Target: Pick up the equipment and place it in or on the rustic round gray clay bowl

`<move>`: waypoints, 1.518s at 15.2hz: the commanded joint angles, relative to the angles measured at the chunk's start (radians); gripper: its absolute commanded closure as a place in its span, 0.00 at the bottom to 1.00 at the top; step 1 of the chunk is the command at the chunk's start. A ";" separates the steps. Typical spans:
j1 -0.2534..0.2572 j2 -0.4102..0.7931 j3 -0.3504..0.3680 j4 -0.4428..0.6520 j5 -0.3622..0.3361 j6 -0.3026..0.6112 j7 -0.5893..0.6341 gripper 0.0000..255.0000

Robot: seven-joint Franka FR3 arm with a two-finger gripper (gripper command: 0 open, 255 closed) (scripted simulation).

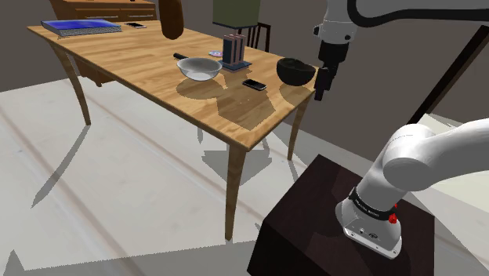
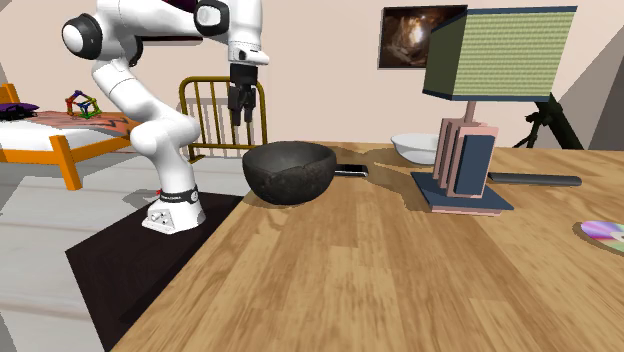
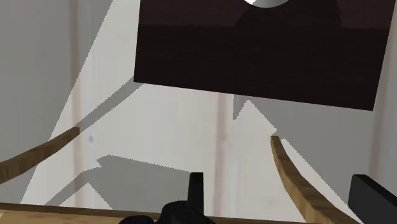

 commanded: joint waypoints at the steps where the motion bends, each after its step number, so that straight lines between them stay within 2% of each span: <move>1: 0.000 0.000 0.000 0.000 0.000 0.000 0.000 0.00; 7: 0.001 0.235 -0.055 0.122 -0.003 0.130 -0.067 0.00; 12: 0.006 0.431 -0.094 0.258 0.017 0.203 -0.129 0.00; 18: 0.008 0.666 -0.128 0.462 0.066 0.244 -0.209 0.00; 23: -0.001 0.868 -0.143 0.674 0.121 0.238 -0.275 0.00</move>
